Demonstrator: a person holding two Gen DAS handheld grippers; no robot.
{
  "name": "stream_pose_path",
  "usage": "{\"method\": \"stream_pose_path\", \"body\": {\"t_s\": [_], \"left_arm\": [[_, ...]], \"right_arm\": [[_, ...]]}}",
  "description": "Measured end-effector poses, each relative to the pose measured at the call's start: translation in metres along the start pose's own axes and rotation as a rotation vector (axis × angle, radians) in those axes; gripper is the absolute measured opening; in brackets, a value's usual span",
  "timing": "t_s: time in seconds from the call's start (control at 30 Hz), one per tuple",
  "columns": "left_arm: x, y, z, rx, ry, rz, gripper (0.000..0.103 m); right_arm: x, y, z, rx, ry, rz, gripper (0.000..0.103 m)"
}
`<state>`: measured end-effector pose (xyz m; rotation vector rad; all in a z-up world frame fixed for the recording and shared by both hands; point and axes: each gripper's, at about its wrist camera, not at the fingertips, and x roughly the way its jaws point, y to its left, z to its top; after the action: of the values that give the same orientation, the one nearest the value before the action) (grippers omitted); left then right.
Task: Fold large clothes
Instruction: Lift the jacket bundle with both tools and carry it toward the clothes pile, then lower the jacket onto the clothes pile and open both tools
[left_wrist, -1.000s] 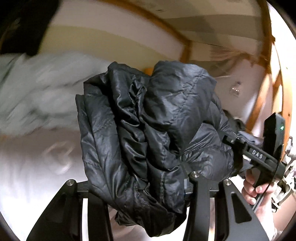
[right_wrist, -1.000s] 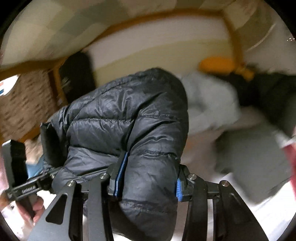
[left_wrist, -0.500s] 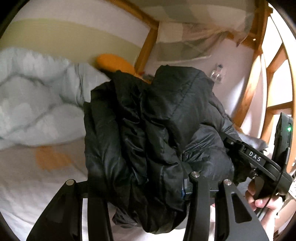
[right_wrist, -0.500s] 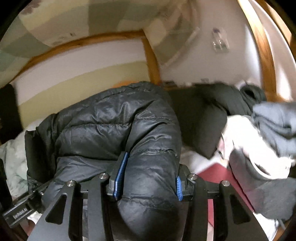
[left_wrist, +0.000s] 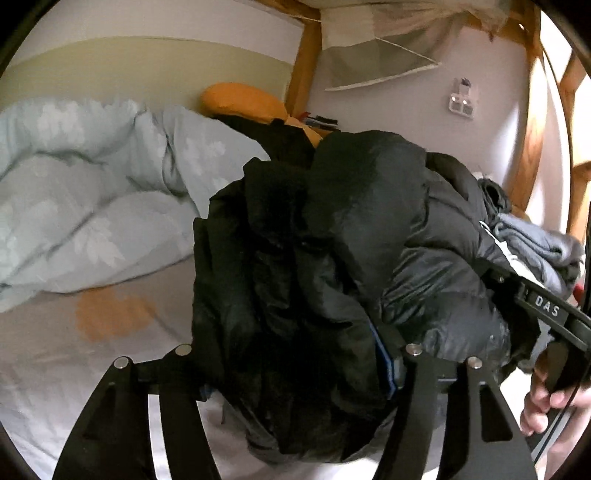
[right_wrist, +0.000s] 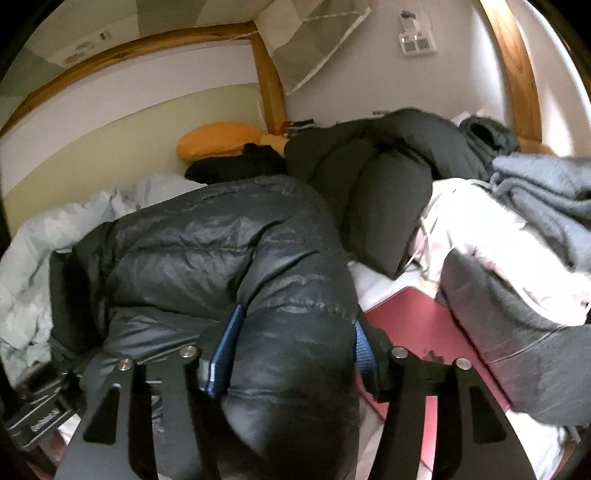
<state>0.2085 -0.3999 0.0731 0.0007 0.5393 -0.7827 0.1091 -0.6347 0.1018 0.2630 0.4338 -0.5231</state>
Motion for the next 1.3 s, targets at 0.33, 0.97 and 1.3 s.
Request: {"method": "stream_pose_path", "body": {"t_s": [0.33, 0.97, 1.3], "left_arm": [[-0.086, 0.000, 0.009, 0.029, -0.249, 0.127, 0.103], [-0.202, 0.044, -0.113, 0.189, -0.318, 0.282, 0.103], [-0.219, 0.082, -0.170, 0.141, -0.274, 0.358, 0.103]], "right_arm": [[-0.078, 0.000, 0.004, 0.072, -0.256, 0.017, 0.103], [-0.153, 0.111, -0.103, -0.108, -0.235, 0.224, 0.103], [-0.165, 0.146, -0.193, -0.173, -0.217, 0.150, 0.103]]}}
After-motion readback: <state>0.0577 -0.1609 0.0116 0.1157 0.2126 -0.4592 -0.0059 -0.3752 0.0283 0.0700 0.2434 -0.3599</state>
